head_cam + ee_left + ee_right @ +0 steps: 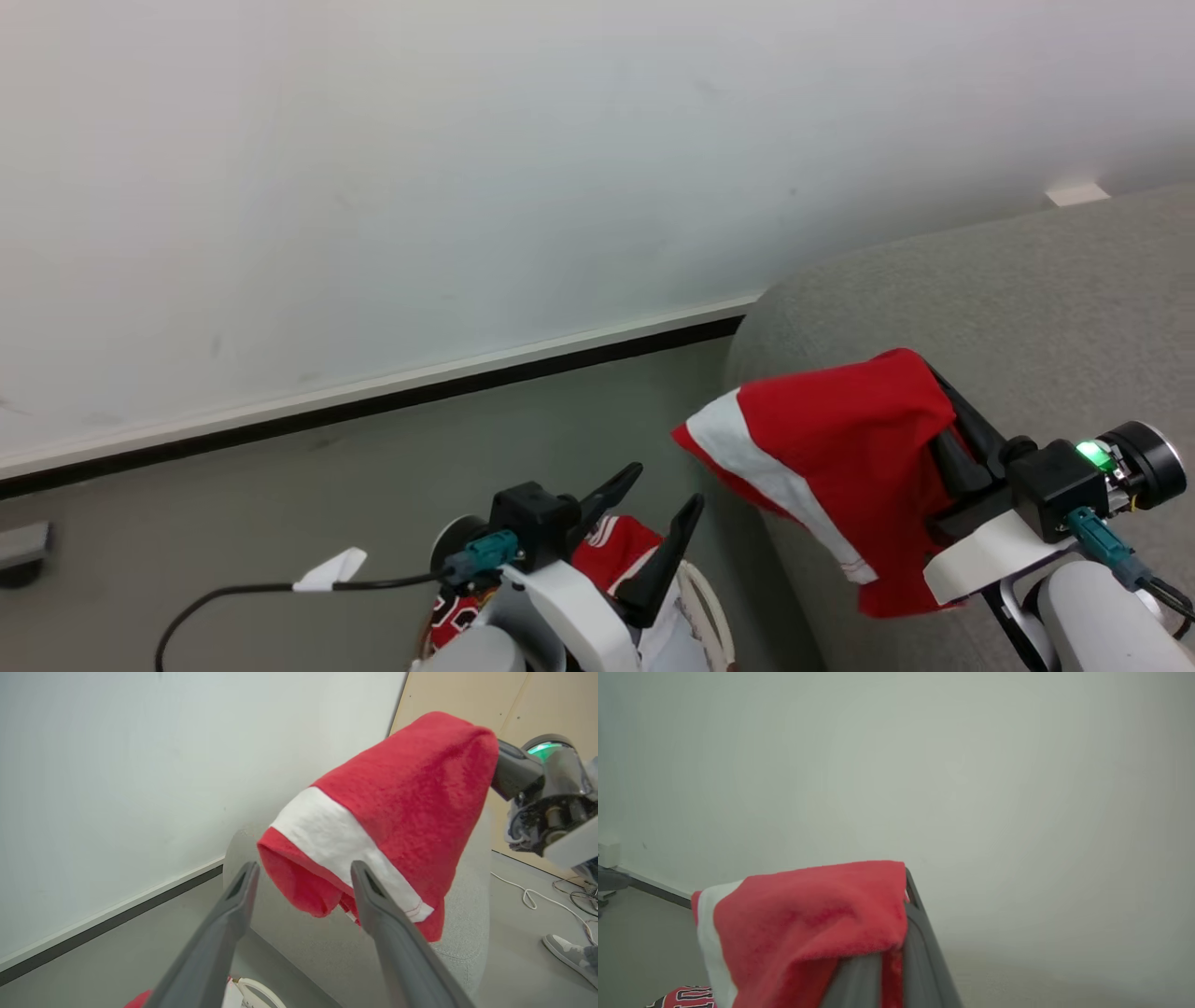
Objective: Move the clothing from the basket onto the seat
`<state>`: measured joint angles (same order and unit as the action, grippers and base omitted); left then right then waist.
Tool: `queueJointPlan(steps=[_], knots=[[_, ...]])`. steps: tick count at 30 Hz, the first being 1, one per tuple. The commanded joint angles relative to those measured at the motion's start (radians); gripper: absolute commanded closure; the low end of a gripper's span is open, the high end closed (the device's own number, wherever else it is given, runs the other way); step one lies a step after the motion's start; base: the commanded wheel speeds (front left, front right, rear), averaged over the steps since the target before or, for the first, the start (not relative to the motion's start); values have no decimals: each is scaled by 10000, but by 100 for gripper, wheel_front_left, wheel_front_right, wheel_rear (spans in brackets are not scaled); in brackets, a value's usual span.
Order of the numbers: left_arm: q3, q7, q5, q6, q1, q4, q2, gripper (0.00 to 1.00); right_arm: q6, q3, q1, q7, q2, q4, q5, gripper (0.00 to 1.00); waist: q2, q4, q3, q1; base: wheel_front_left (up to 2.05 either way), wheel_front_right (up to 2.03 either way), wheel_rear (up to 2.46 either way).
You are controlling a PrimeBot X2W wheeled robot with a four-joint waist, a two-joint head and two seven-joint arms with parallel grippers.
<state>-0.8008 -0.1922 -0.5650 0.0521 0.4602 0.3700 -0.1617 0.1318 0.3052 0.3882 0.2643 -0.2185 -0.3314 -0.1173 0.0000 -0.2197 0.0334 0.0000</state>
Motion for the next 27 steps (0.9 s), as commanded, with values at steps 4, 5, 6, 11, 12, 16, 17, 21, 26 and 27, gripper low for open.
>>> queueJointPlan(steps=[4, 5, 6, 11, 12, 16, 17, 21, 26, 27], knots=[[-98, -91, -6, 41, 68, 56, 180, 0, -21, -89, 109, 1, -315, 145, -109, 100, 0, -953, -292, 0, 0, 0, 0], [-121, -110, 9, 44, 115, 66, 221, 0, -21, -116, 136, 1, -354, 173, -137, 100, 0, -1074, -357, 0, 0, 0, 0], [-151, -115, 24, 64, 160, 83, 272, 0, -21, -164, 153, 3, -408, 205, -176, 100, 0, -1169, -418, 0, 0, 0, 0], [-329, -126, 51, 136, 387, 140, 485, 0, -21, -516, 240, 3, -679, 364, -362, 100, 0, -1445, -844, 0, 0, 0, 0], [-371, -70, 107, 159, 512, 125, 515, 0, -21, -589, 310, 3, -736, 441, -395, 100, 0, -1451, -1064, 0, 0, 0, 0], [-573, 139, 385, 237, 1120, 43, 550, 0, -21, -857, 843, 1, -1016, 672, -573, 100, 0, -1266, -2196, 0, 0, 0, 0], [-619, 172, 424, 267, 1305, 23, 548, 0, -21, -925, 1036, 1, -1103, 668, -620, 100, 0, -1179, -2512, 0, 0, 0, 0], [-634, 340, 603, 373, 2089, -82, 539, 0, -21, -1178, 2279, 1, -1550, 342, -683, 100, 0, -823, -3916, 0, 0, 0, 0], [-688, 347, 796, 466, 2802, -55, 476, 0, -21, -1397, 3993, -83, -2056, -465, -822, 100, 0, -422, -5047, 0, 0, 0, 0], [-688, 319, 824, 497, 2965, -38, 492, 0, -21, -1507, 4450, -175, -2239, -676, -845, 100, 0, -309, -5282, 0, 0, 0, 0]])
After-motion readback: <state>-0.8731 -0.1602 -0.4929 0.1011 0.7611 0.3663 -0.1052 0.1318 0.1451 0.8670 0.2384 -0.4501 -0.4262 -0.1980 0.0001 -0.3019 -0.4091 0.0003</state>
